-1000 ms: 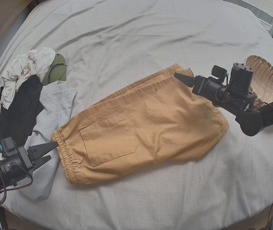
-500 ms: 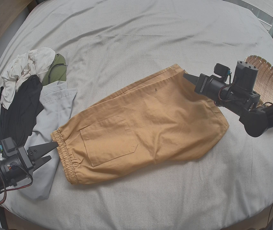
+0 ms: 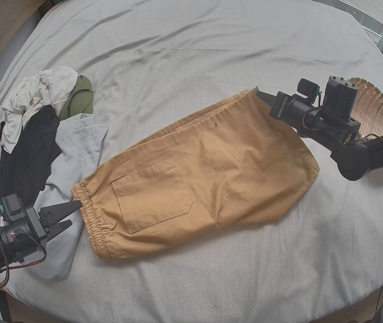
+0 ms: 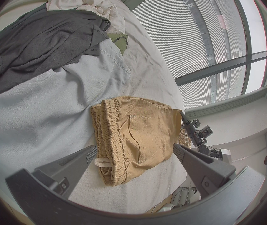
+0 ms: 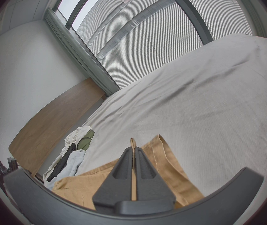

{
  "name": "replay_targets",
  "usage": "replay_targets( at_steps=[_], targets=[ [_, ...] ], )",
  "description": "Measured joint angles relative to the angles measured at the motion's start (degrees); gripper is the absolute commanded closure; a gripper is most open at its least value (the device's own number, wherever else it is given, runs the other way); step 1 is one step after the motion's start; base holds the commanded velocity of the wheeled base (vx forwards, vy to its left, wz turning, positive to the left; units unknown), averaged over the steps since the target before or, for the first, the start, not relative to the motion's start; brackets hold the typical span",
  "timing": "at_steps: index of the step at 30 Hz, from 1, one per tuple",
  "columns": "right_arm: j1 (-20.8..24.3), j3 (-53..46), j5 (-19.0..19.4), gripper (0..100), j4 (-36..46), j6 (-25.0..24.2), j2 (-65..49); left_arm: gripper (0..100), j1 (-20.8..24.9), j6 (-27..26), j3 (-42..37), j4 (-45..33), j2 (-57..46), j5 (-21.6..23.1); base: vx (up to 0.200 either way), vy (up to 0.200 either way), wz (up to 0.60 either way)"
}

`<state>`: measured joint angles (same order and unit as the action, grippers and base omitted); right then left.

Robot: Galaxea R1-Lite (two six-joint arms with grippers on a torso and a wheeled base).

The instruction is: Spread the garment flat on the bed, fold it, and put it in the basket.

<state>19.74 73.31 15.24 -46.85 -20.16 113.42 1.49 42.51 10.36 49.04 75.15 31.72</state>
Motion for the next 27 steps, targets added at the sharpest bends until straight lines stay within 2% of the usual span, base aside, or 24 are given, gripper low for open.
replay_targets(
  at_steps=[6, 19, 20, 27],
  targets=[
    [-0.52, 5.68, -0.13, 100, 2.71, -0.13, 1.29, 0, -0.04, -0.09, 0.0, -0.07, 0.0, -0.05, 0.0, 0.0, 0.0],
    [-2.27, 9.86, -0.16, 100, 2.73, -0.22, 5.02, 0, 0.13, -0.28, 0.02, -0.44, 0.41, -0.52, 0.0, 0.0, 0.0],
    [-2.27, 10.01, -0.16, 0, 2.65, -0.22, 5.22, 0, 0.27, -0.28, -0.04, -0.44, 0.43, -0.49, 0.0, 0.0, 0.0],
    [-1.9, 10.34, -1.21, 0, 1.3, -0.41, 6.47, 0, 2.04, -0.34, -1.27, -0.51, 0.73, -0.61, 0.0, 0.0, 0.0]
  ],
)
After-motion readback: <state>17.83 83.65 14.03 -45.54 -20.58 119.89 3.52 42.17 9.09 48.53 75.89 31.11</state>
